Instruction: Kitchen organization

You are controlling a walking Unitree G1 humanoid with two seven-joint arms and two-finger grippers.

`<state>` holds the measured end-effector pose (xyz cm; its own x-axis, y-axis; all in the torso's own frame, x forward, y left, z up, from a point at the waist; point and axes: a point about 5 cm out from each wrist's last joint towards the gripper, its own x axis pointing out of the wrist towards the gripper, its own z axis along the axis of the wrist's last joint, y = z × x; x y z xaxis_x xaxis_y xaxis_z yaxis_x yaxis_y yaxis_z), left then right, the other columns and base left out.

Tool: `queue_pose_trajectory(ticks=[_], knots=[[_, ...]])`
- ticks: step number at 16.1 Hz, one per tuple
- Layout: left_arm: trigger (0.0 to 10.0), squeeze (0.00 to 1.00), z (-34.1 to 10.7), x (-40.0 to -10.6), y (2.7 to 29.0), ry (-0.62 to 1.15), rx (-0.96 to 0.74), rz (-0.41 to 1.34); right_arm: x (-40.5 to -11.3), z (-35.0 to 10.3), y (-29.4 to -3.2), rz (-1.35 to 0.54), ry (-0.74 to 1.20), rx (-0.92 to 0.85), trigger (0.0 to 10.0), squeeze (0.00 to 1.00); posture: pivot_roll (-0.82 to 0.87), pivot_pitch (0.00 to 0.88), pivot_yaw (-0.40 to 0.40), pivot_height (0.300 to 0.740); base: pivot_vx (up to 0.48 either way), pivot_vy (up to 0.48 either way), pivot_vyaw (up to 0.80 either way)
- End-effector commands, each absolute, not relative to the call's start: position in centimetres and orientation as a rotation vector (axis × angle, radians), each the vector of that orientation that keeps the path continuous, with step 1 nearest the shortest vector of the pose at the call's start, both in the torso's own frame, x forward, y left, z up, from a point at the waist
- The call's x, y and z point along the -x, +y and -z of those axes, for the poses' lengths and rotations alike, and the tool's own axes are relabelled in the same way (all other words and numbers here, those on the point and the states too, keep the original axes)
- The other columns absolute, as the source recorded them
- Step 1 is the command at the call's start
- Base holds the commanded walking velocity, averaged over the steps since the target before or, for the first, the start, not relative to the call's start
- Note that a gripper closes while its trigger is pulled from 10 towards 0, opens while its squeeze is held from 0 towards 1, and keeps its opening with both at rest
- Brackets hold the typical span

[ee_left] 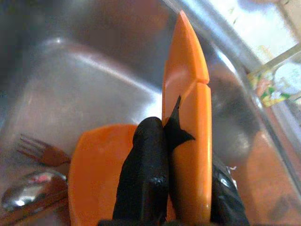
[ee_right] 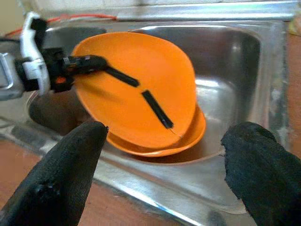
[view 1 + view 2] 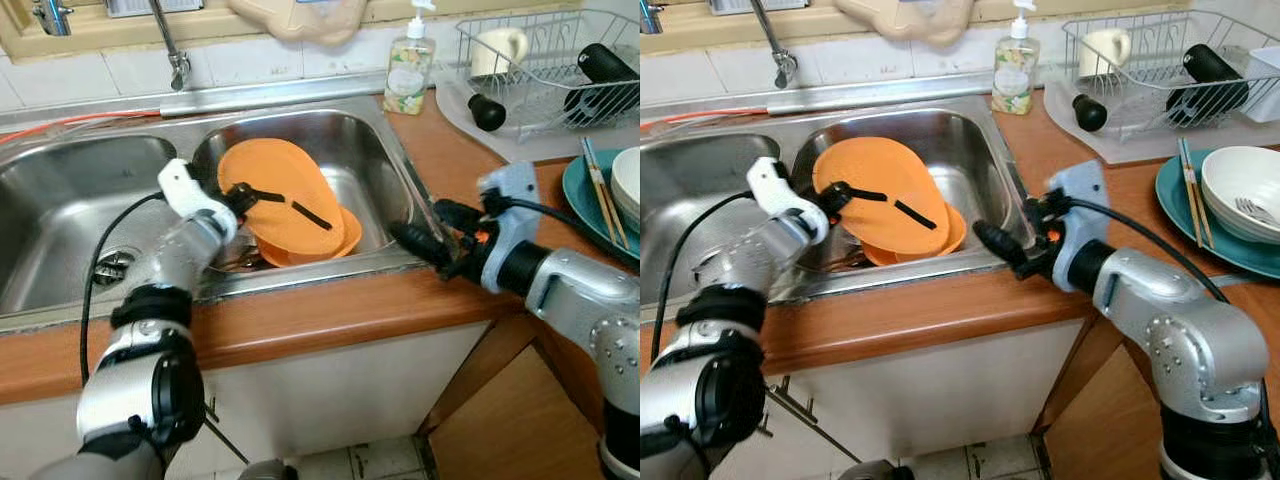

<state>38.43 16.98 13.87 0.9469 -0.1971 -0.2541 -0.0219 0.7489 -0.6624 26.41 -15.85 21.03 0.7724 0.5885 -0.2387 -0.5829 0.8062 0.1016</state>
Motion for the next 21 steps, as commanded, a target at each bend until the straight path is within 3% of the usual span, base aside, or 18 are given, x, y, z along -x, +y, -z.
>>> queue_pose_trajectory(ticks=[1, 4, 5, 6, 7, 8, 15, 21], knots=[[0.0, 0.00, -14.8, -39.1, 16.6, 0.295, 0.708, 0.098, -26.2, -21.1, -15.6, -0.647, 0.256, 0.007, 10.0, 0.00, -0.19, 0.000, 0.081, 0.740, 0.000, 0.000, 0.00], [0.0, 0.00, -14.0, -39.2, 15.7, 0.346, 0.682, 0.097, -26.2, -21.0, -15.6, -0.636, 0.251, 0.015, 10.0, 0.00, -0.20, 0.000, 0.086, 0.740, 0.000, 0.000, 0.00], [3.2, 0.00, -13.7, -39.2, 15.5, 0.371, 0.667, 0.096, -26.2, -21.1, -15.6, -0.634, 0.249, 0.016, 10.0, 0.00, -0.20, 0.000, 0.086, 0.740, 0.000, 0.000, 0.00], [9.7, 0.00, -13.5, -39.2, 15.4, 0.383, 0.657, 0.093, -26.3, -21.1, -15.6, -0.634, 0.248, 0.018, 10.0, 0.00, -0.20, 0.000, 0.086, 0.740, 0.000, 0.000, 0.00], [10.0, 0.00, -13.3, -39.1, 15.5, 0.400, 0.645, 0.079, -26.3, -21.1, -15.6, -0.632, 0.246, 0.021, 10.0, 0.00, -0.20, 0.000, 0.086, 0.740, 0.000, 0.000, 0.00], [10.0, 1.00, -13.1, -39.2, 15.6, 0.406, 0.644, 0.071, -26.3, -21.0, -15.6, -0.629, 0.244, 0.022, 10.0, 0.00, -0.20, 0.000, 0.083, 0.740, 0.000, 0.000, 0.00], [10.0, 1.00, -12.6, -38.9, 16.7, 0.419, 0.614, 0.039, -26.9, -21.0, -15.8, -0.589, 0.234, 0.019, 10.0, 0.00, -0.19, 0.000, 0.073, 0.740, 0.000, 0.000, 0.00], [10.0, 1.00, -12.6, -38.5, 18.7, 0.447, 0.472, 0.057, -27.3, -20.7, -16.0, -0.555, 0.249, 0.024, 10.0, 0.00, -0.18, 0.000, 0.062, 0.740, 0.000, 0.000, 0.00]])
